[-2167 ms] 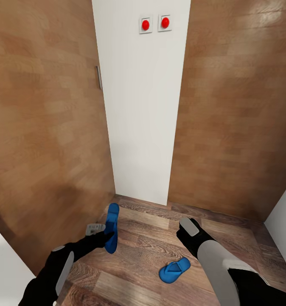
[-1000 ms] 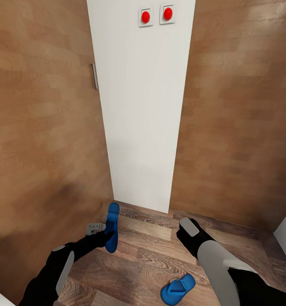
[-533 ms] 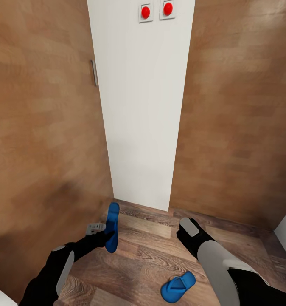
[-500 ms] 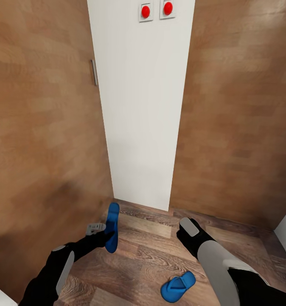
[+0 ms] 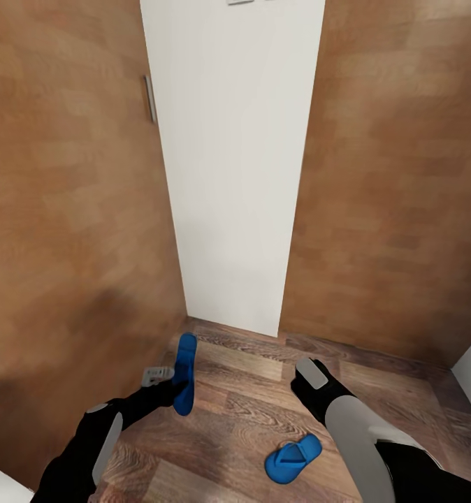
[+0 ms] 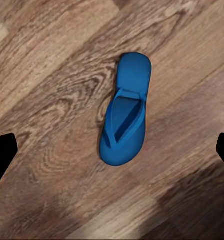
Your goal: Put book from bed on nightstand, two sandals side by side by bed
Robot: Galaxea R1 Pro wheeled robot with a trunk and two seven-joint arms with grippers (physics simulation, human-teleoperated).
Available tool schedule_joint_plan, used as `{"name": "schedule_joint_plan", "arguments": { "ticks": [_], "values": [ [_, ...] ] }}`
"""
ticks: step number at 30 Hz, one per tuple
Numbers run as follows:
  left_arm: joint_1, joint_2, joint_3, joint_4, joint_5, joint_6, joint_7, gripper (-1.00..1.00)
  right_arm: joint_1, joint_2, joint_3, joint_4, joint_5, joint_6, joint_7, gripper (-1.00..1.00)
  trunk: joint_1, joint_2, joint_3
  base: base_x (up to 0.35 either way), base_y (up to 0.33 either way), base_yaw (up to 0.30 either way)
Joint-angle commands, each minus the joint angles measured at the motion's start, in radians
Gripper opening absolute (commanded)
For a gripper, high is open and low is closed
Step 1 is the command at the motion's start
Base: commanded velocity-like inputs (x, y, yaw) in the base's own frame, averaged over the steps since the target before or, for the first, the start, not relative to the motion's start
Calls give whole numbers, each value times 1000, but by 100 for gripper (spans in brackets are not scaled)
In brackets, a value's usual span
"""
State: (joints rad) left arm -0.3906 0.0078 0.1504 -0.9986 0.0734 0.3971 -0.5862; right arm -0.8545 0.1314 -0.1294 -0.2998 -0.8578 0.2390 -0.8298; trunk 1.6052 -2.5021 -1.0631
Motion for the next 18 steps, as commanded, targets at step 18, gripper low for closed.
{"name": "schedule_joint_plan", "arguments": {
  "ticks": [18],
  "values": [
    [-1, 0, 1, -2, 9, 9, -3, -100, 0, -1, -2, -6, 3, -4, -119, 100, 1, -1, -13, 0, 0, 30]
  ]
}}
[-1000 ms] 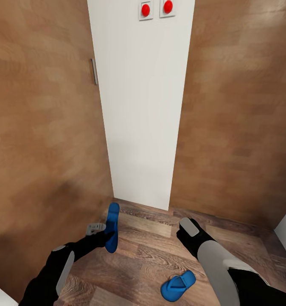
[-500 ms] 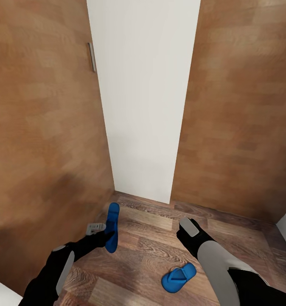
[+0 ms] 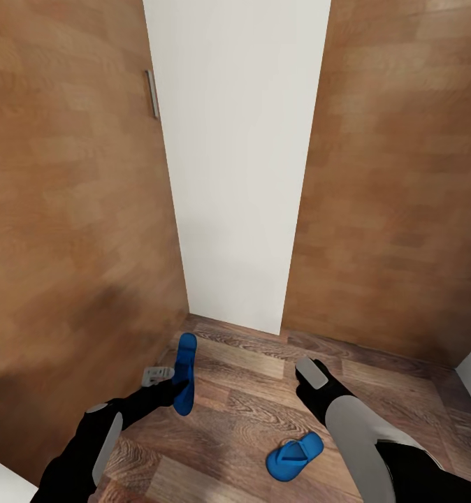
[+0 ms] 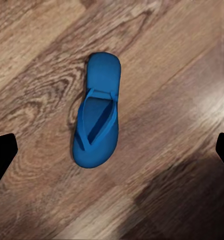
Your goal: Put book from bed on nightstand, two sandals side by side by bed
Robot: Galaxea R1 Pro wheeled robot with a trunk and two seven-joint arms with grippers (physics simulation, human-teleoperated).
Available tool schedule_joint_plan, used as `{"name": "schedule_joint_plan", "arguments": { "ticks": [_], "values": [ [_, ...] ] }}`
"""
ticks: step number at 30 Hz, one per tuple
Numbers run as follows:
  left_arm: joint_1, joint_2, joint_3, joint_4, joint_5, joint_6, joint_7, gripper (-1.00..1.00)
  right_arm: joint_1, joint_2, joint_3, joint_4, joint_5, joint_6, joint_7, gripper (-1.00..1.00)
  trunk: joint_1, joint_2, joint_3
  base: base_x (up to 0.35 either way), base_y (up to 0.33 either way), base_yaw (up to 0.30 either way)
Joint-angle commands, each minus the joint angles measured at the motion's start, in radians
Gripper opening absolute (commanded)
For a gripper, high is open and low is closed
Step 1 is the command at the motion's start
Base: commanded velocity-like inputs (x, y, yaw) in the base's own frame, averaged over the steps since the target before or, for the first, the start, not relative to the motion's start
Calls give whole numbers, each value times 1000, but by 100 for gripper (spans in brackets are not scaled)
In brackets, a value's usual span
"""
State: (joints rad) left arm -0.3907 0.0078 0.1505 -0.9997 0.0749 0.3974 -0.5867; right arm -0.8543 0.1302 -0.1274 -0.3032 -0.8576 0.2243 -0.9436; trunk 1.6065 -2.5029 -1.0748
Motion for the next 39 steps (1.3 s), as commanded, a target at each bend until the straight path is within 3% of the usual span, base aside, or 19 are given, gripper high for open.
{"name": "schedule_joint_plan", "arguments": {
  "ticks": [1, 8, 39],
  "values": [
    [0, 0, 1, 0, 8, 9, -2, -100, 0, 0, -4, -3, 3, 10, -17, 100, 0, 0, -1, 0, 0, 0],
    [0, 0, 1, 0, 8, 10, -2, -100, -2, 2, -5, -13, 2, 20, -65, 100, 0, 0, -1, 0, 0, 0],
    [0, -7, 1, 1, 8, 9, -2, -100, -2, 2, -5, -13, 2, 21, -64, 100, 0, 0, -1, 0, 0, 0]
  ]
}}
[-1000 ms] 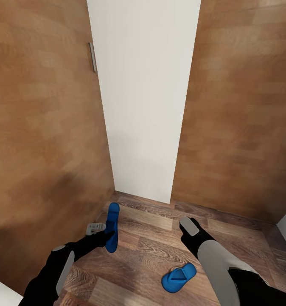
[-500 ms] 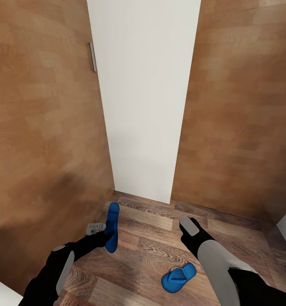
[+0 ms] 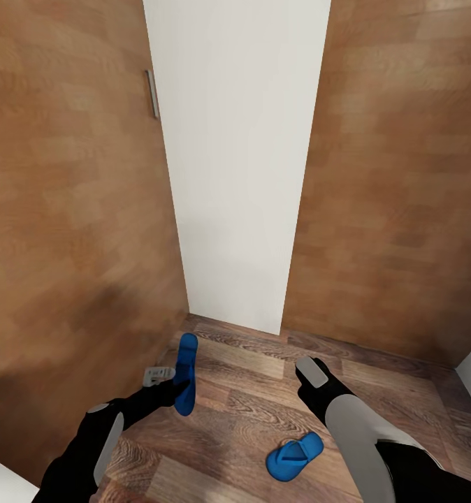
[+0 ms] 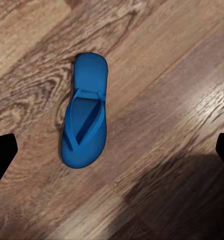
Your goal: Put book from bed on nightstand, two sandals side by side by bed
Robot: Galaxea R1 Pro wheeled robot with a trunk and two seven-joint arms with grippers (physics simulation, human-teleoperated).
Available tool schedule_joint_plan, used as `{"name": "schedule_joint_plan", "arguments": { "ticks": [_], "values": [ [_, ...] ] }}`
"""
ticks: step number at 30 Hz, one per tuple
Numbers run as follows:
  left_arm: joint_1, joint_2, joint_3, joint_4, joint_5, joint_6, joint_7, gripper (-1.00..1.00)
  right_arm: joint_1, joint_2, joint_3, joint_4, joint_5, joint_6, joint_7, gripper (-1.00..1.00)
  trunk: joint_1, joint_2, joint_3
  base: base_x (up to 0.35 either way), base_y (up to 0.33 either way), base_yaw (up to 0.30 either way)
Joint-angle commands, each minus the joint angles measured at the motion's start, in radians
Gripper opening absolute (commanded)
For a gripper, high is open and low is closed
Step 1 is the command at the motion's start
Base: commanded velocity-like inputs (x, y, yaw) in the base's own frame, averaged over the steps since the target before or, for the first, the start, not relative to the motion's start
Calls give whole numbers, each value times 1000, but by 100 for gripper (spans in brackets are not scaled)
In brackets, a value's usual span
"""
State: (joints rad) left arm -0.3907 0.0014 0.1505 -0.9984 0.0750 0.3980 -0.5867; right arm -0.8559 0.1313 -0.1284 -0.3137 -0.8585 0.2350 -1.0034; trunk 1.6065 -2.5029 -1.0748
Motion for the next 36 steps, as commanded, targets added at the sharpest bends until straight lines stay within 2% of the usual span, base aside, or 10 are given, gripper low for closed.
{"name": "schedule_joint_plan", "arguments": {
  "ticks": [1, 4, 36],
  "values": [
    [0, 0, 1, 0, 8, 9, -2, -100, 0, 1, -4, -2, 3, 10, -4, 100, 0, 0, -1, 0, 0, 0],
    [0, 0, 2, 0, 7, 9, -2, -100, 0, 0, -5, -1, 3, 10, -4, 100, 0, 0, -1, 0, 0, 0],
    [0, 0, 1, -2, 7, 10, -2, -100, 0, 1, -5, 10, 3, 10, -1, 100, 14, -8, -125, 0, 0, 0]
  ]
}}
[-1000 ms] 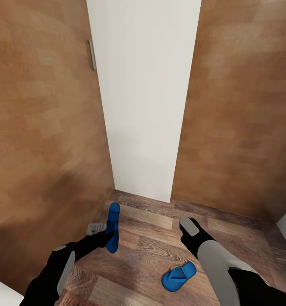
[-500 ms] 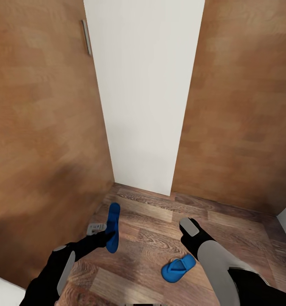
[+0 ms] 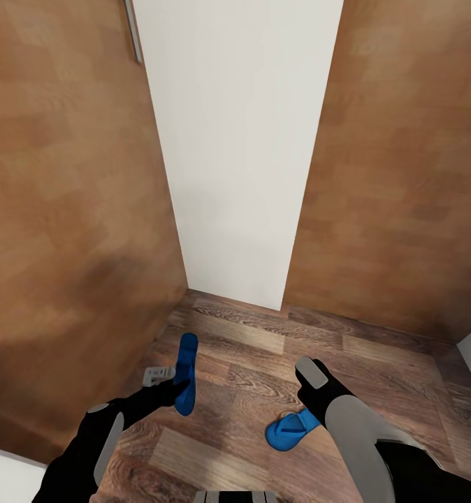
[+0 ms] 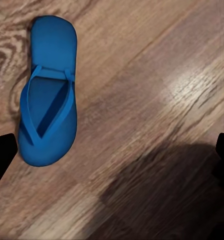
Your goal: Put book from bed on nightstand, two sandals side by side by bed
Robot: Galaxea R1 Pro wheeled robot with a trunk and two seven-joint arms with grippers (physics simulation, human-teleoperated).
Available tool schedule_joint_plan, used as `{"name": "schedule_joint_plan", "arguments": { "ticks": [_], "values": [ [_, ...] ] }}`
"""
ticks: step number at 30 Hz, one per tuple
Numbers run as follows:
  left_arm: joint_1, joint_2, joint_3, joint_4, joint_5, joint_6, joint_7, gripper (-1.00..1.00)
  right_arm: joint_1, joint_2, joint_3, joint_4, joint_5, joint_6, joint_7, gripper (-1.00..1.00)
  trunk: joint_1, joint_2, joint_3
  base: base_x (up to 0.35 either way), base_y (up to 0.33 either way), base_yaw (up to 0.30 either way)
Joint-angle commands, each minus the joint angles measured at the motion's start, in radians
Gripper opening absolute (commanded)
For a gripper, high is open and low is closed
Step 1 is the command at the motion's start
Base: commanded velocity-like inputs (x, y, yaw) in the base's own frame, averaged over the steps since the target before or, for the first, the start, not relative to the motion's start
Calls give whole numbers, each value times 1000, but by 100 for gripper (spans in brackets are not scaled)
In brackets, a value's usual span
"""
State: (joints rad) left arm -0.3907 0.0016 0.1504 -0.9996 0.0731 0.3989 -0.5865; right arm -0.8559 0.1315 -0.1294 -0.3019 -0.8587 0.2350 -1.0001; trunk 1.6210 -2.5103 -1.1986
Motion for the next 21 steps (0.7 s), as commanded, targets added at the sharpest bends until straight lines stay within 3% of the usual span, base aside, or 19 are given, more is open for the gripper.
{"name": "schedule_joint_plan", "arguments": {
  "ticks": [1, 10, 16, 21],
  "values": [
    [0, 0, 1, -1, 9, 9, -3, -100, 0, 0, -4, -2, 3, 10, -4, 100, 0, 0, -1, 0, 0, 0],
    [0, 0, 1, -1, 9, 9, -4, -100, 0, 0, -4, -2, 3, 10, -3, 100, 0, 0, -1, 11, 0, 0],
    [0, 0, 1, -1, 8, 9, -4, -100, 0, 0, -4, -2, 3, 10, -2, 100, 0, 0, -1, 243, 0, 0],
    [0, 0, 1, -1, 9, 9, -4, -100, 0, 0, -4, -2, 3, 10, -2, 100, 0, 0, -1, 42, 0, 0]
  ]
}}
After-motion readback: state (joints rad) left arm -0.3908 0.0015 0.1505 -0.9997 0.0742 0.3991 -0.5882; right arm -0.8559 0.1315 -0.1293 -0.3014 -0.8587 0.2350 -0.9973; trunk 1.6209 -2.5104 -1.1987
